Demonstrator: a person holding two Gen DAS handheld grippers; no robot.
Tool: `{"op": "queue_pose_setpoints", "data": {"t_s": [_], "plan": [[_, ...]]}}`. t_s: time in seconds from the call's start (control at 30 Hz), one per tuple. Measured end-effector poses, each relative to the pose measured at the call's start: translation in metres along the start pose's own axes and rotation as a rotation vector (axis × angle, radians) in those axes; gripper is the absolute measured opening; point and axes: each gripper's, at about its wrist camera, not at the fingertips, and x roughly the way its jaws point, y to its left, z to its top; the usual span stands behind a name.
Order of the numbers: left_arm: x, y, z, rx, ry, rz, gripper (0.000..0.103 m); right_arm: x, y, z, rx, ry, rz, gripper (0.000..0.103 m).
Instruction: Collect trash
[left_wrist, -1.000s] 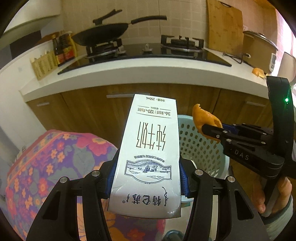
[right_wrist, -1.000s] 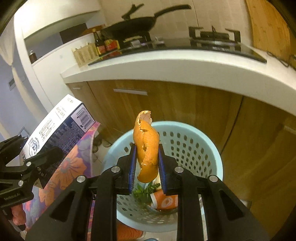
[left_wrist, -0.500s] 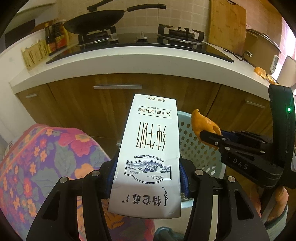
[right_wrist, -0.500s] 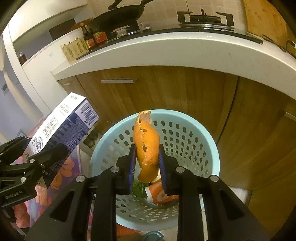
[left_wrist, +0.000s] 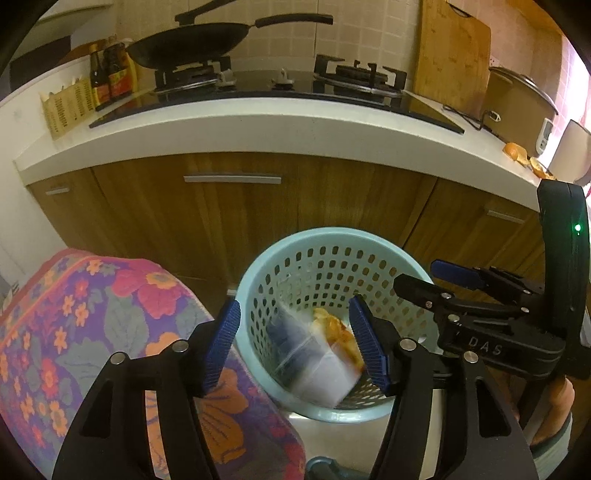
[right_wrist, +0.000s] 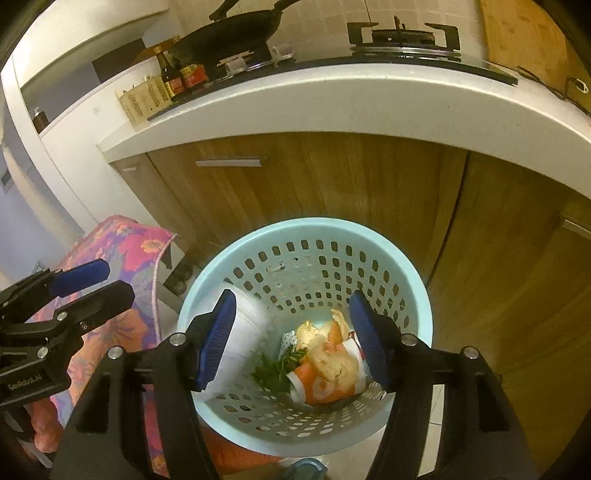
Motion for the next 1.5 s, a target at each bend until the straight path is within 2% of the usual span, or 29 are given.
{"op": "queue_pose_setpoints", "data": {"t_s": [0.1, 0.3, 0.53, 0.63, 0.8, 1.0, 1.07, 1.13, 1.23, 1.5], "plan": [[-0.008, 0.004, -0.001, -0.006, -0.016, 0.003, 0.06, -0.008, 0.004, 0.0, -0.012, -0.021, -0.009, 0.06], [-0.039, 0.023, -0.007, -0.01, -0.085, 0.023, 0.067, -0.03, 0.022, 0.005, -0.039, -0.075, -0.01, 0.06], [-0.09, 0.056, -0.03, -0.002, -0.222, 0.147, 0.083, -0.057, 0.07, 0.004, -0.103, -0.162, -0.023, 0.06], [-0.105, 0.069, -0.05, -0.003, -0.274, 0.19, 0.085, -0.068, 0.093, -0.002, -0.134, -0.196, -0.035, 0.06], [-0.12, 0.101, -0.081, -0.027, -0.35, 0.331, 0.087, -0.081, 0.13, -0.016, -0.175, -0.272, -0.056, 0.061], [-0.129, 0.134, -0.097, -0.125, -0.415, 0.357, 0.087, -0.073, 0.164, -0.029, -0.179, -0.307, -0.096, 0.063], [-0.129, 0.14, -0.103, -0.145, -0.425, 0.364, 0.087, -0.072, 0.173, -0.031, -0.183, -0.328, -0.115, 0.065], [-0.125, 0.147, -0.108, -0.168, -0.414, 0.373, 0.087, -0.072, 0.178, -0.033, -0.185, -0.348, -0.13, 0.071], [-0.12, 0.155, -0.113, -0.196, -0.378, 0.39, 0.087, -0.071, 0.184, -0.036, -0.191, -0.379, -0.15, 0.072], [-0.131, 0.173, -0.12, -0.272, -0.412, 0.393, 0.087, -0.066, 0.191, -0.042, -0.197, -0.407, -0.179, 0.074]]}}
